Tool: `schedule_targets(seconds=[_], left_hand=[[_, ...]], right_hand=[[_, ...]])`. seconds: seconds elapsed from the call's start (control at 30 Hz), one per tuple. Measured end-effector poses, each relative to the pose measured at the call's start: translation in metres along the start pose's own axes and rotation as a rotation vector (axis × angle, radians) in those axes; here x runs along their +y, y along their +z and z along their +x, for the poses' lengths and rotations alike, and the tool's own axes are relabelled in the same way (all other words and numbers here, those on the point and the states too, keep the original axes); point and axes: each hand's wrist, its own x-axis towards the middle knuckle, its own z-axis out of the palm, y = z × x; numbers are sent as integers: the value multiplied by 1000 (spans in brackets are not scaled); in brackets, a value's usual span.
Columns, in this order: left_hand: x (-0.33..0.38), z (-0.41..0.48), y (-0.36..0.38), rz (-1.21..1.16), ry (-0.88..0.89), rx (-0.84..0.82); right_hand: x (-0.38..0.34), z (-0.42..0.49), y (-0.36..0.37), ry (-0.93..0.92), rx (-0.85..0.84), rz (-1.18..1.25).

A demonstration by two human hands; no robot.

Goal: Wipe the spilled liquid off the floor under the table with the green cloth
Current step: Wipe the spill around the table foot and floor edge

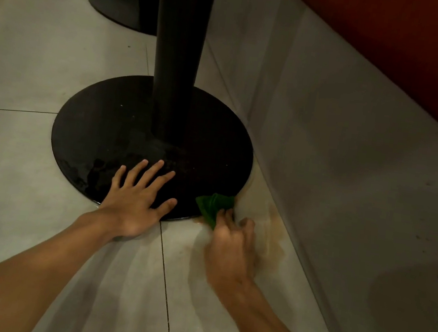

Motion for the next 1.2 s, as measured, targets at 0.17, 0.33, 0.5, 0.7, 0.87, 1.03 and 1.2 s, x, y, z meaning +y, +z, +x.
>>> schedule_targets(seconds=[0.17,0.33,0.5,0.7,0.87,1.03,1.2], left_hand=[[-1,-1,1,8,3,8],[0,-1,2,21,3,23],[-1,-1,3,26,3,26],[0,0,4,39,-9,30],[0,1,4,43,-13,31],[-1,0,3,38,-5,21],[-1,1,4,21,5,15]], right_hand=[[32,53,-15,137,-27,95],[36,108,-21,234,0,223],[11,97,-14,279,77,244],[-10,36,-12,264,-78,347],[-45,-6,-9,216,-82,388],[-44,-20,-12,233,-103,592],[16,17,-43,242,-10,455]])
